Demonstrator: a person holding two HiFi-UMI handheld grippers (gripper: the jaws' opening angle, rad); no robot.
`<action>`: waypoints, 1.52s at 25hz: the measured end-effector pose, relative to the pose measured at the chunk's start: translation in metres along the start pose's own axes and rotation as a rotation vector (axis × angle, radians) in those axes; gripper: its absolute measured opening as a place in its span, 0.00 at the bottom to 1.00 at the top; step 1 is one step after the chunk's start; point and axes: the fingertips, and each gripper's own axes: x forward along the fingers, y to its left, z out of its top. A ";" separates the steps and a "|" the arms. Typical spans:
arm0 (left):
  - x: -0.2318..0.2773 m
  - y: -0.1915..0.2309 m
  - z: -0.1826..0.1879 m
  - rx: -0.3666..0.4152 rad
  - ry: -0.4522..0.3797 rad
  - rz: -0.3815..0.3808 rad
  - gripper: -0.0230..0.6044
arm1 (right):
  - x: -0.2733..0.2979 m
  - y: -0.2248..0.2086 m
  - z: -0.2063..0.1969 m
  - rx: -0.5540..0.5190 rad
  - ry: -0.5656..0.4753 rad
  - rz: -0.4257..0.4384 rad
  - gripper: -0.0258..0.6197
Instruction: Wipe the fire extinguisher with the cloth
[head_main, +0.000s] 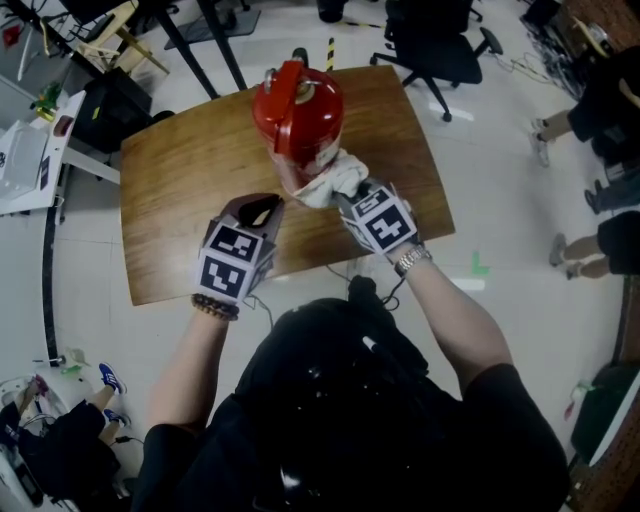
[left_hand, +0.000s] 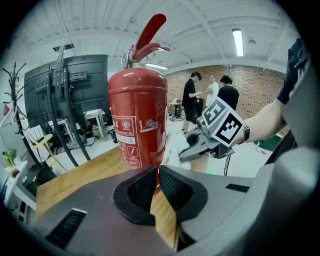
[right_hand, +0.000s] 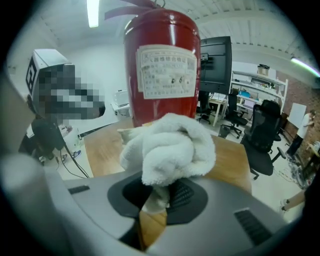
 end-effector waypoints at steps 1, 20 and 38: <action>0.002 0.000 -0.001 -0.005 0.007 0.002 0.05 | 0.004 0.000 -0.006 0.007 0.016 0.010 0.16; 0.025 0.001 -0.019 -0.066 0.108 0.045 0.06 | 0.067 -0.023 -0.053 0.013 0.128 0.057 0.16; 0.028 0.000 -0.023 -0.071 0.132 0.066 0.06 | 0.070 -0.042 -0.069 0.045 0.149 0.017 0.16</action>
